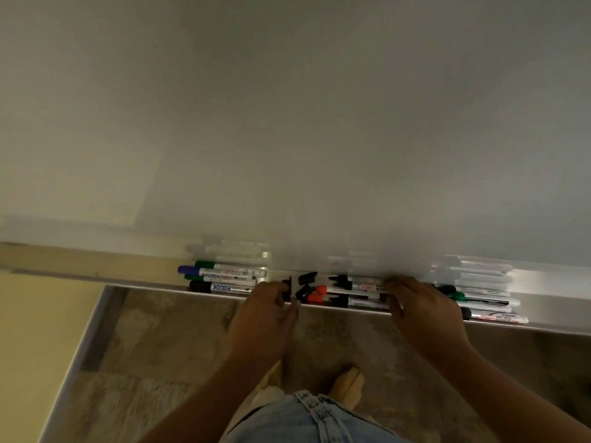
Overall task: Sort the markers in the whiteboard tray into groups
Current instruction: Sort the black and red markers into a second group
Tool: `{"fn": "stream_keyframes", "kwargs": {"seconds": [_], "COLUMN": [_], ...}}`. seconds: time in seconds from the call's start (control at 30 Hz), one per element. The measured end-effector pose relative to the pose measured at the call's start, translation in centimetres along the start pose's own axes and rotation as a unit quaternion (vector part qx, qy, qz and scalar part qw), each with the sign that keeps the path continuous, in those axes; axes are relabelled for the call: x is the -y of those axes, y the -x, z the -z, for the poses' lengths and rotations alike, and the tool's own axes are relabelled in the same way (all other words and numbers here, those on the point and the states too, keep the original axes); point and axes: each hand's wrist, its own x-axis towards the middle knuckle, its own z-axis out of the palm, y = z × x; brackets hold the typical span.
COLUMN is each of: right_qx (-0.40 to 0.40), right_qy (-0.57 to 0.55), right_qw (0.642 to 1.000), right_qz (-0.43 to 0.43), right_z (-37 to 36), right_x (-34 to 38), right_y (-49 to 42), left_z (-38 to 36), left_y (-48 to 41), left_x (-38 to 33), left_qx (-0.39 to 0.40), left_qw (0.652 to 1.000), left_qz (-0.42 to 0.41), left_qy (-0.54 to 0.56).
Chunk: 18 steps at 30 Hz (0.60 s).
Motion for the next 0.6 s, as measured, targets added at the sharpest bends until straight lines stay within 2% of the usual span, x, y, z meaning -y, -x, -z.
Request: {"fn": "stream_keyframes", "kwargs": {"seconds": [0.37,0.6], "right_qx": [-0.101,-0.102], "right_qy": [-0.043,-0.118], "right_qw": [0.988,0.983], "right_qz": [0.111,0.093], "right_z": [-0.7,1.2], "right_x": [-1.9,-2.8], "right_y": [-0.6,-0.2], "left_z": [-1.2,-1.7], "left_y": [-0.8,-2.2], "left_x": [-0.2,0.2], "left_qx": [-0.072,-0.049], "left_qw": [0.993,0.989], "left_qz": [0.071,0.074], "left_qy": [-0.058,-0.118]}}
